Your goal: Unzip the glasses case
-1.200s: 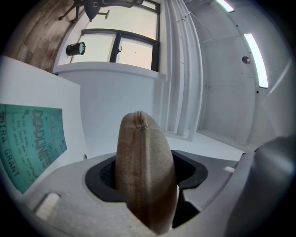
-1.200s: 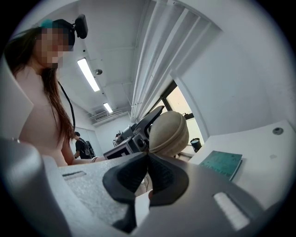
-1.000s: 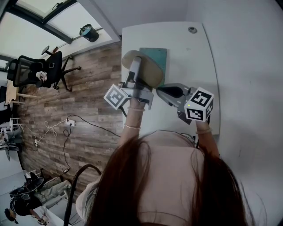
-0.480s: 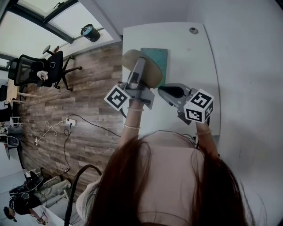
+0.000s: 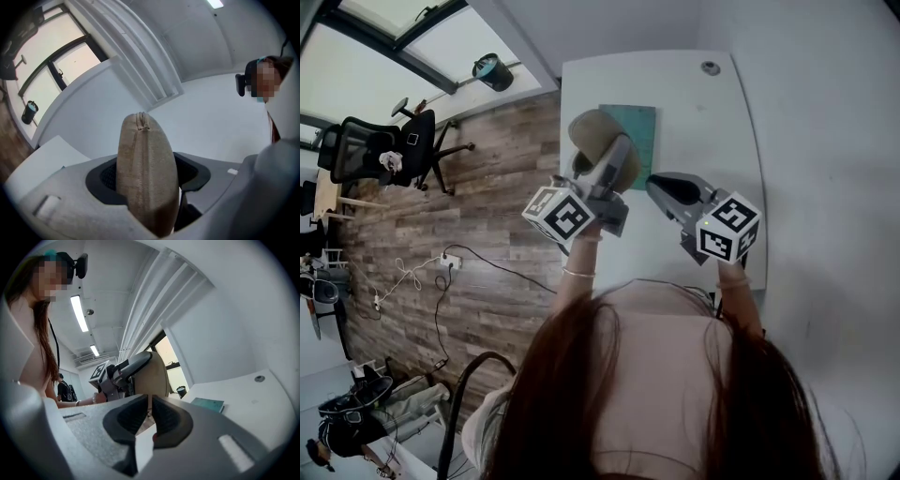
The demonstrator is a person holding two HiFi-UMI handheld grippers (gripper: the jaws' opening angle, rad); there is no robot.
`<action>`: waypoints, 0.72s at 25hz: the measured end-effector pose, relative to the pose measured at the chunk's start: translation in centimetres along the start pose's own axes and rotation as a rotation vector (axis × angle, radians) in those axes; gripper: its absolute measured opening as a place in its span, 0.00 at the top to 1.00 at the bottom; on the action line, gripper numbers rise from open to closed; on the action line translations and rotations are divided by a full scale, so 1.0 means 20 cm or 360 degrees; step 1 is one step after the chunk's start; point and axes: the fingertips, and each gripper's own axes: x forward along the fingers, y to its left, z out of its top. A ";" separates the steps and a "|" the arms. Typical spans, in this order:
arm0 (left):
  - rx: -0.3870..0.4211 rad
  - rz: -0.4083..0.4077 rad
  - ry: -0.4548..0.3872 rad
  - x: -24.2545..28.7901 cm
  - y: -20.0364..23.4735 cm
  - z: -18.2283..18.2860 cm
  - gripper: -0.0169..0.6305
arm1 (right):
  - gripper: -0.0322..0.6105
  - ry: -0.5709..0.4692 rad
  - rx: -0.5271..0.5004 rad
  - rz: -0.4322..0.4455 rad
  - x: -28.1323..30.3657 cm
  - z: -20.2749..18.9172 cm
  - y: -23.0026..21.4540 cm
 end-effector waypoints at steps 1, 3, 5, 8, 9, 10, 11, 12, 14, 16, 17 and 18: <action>0.0039 -0.0002 0.0014 0.00 0.00 -0.01 0.52 | 0.90 -0.0003 -0.0002 -0.0011 0.00 0.00 0.00; 0.0132 0.0005 0.0049 -0.02 -0.01 -0.03 0.52 | 0.91 -0.0011 -0.0010 -0.0032 0.00 -0.01 0.00; 0.0228 0.0021 0.0086 -0.03 -0.02 -0.03 0.52 | 0.91 -0.0022 -0.0021 -0.0054 -0.01 0.00 0.00; 0.0334 0.0046 0.0132 -0.02 -0.04 -0.04 0.52 | 0.91 -0.0040 -0.0031 -0.0089 -0.03 0.03 -0.02; 0.0369 0.0055 0.0146 -0.03 -0.04 -0.05 0.52 | 0.91 -0.0045 -0.0036 -0.0102 -0.04 0.04 -0.03; 0.0408 0.0065 0.0163 -0.03 -0.04 -0.06 0.52 | 0.91 -0.0051 -0.0043 -0.0115 -0.05 0.05 -0.04; 0.0448 0.0075 0.0182 -0.03 -0.05 -0.07 0.52 | 0.92 -0.0057 -0.0051 -0.0127 -0.06 0.05 -0.04; 0.0486 0.0083 0.0200 -0.03 -0.05 -0.08 0.52 | 0.92 -0.0062 -0.0061 -0.0139 -0.07 0.07 -0.05; 0.0546 0.0092 0.0227 -0.02 -0.07 -0.09 0.52 | 0.92 -0.0073 -0.0083 -0.0161 -0.09 0.09 -0.06; 0.0591 0.0096 0.0242 -0.04 -0.08 -0.10 0.52 | 0.93 -0.0082 -0.0101 -0.0184 -0.10 0.09 -0.05; 0.0611 0.0098 0.0248 -0.05 -0.08 -0.10 0.52 | 0.93 -0.0087 -0.0109 -0.0194 -0.10 0.09 -0.05; 0.0629 0.0100 0.0254 -0.05 -0.08 -0.11 0.52 | 0.93 -0.0091 -0.0117 -0.0203 -0.10 0.09 -0.06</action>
